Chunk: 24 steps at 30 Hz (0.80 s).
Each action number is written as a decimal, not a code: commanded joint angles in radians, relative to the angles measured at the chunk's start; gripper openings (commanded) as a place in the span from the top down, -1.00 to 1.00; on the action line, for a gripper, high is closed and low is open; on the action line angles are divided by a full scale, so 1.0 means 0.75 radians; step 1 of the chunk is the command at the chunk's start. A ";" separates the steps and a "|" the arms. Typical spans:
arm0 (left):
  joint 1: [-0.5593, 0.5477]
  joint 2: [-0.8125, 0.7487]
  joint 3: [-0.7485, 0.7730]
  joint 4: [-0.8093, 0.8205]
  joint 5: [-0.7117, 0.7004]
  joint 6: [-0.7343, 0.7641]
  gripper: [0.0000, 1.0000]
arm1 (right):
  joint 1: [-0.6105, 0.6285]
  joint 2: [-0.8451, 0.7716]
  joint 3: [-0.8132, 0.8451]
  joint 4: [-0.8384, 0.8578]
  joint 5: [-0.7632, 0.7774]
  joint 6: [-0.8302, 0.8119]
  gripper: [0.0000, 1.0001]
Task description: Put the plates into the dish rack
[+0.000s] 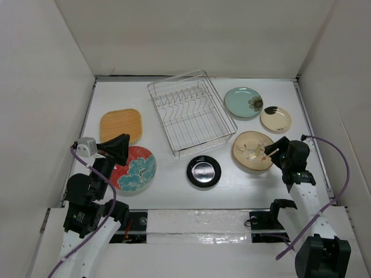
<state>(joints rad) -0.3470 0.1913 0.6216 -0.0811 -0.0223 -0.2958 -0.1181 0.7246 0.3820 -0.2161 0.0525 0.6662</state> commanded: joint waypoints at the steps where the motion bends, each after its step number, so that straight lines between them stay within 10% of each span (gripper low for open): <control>1: -0.006 -0.012 0.010 0.041 0.019 0.000 0.61 | -0.041 0.026 -0.029 0.094 -0.112 0.034 -0.45; 14: -0.006 -0.012 0.010 0.043 0.017 0.002 0.32 | -0.256 0.433 -0.131 0.370 -0.276 0.091 -0.32; 24: -0.006 -0.010 0.012 0.039 0.009 0.006 0.32 | -0.307 0.668 -0.078 0.468 -0.414 0.026 0.18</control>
<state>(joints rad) -0.3470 0.1913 0.6216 -0.0807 -0.0162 -0.2974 -0.3340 1.1721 0.3115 0.1402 -0.2173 0.7166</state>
